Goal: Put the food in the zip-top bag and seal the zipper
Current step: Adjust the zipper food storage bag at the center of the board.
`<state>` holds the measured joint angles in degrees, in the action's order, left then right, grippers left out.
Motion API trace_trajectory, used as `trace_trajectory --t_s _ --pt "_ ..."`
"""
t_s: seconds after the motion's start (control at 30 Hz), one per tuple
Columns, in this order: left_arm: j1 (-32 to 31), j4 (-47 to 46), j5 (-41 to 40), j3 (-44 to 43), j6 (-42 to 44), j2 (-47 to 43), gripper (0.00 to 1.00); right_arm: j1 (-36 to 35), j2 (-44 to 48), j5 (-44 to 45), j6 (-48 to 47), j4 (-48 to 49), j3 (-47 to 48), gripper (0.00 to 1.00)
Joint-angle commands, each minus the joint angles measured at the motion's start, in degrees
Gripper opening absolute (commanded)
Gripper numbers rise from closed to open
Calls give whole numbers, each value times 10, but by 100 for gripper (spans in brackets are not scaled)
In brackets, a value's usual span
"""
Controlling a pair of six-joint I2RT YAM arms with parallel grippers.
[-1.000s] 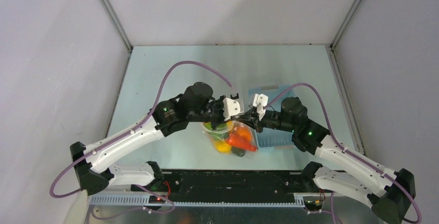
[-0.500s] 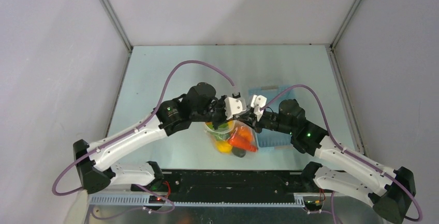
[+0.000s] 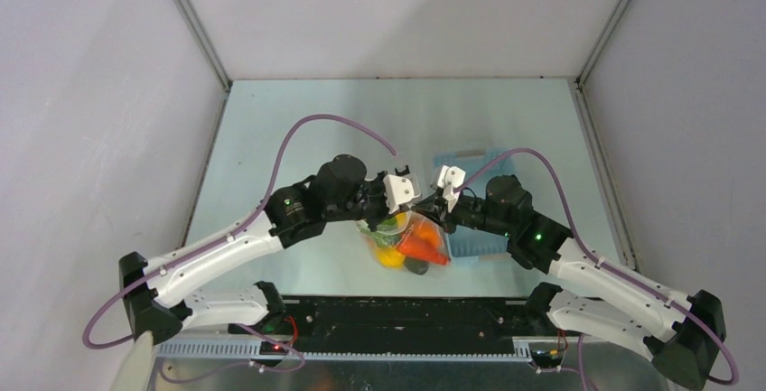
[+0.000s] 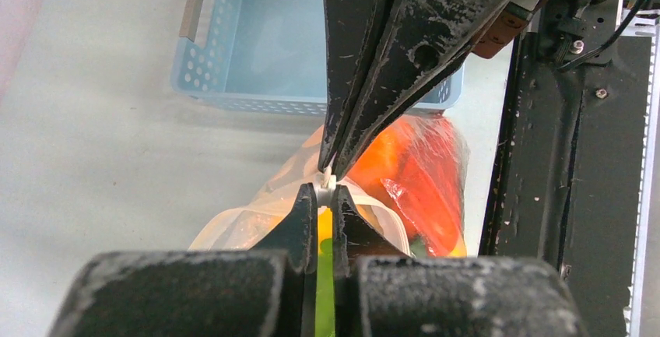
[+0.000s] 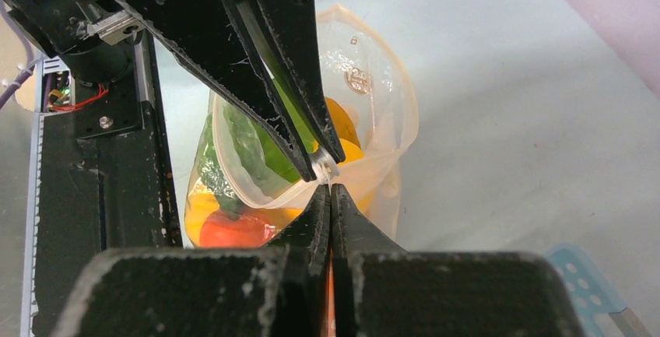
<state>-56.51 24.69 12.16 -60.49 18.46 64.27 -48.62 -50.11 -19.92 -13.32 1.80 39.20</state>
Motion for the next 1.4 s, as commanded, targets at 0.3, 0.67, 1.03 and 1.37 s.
trace_trajectory --t_s 0.3,0.67,1.03,1.37 --pt "7 23 -26 41 -11 23 4 5 52 1 60 169 4 0" --pt "7 30 -27 59 -37 -39 4 10 46 5 78 182 -3 0" --pt "8 -10 -36 111 -42 -146 55 35 54 -64 121 227 -19 0" --pt "8 -115 -118 152 -12 -215 100 43 59 -86 130 209 -25 0"
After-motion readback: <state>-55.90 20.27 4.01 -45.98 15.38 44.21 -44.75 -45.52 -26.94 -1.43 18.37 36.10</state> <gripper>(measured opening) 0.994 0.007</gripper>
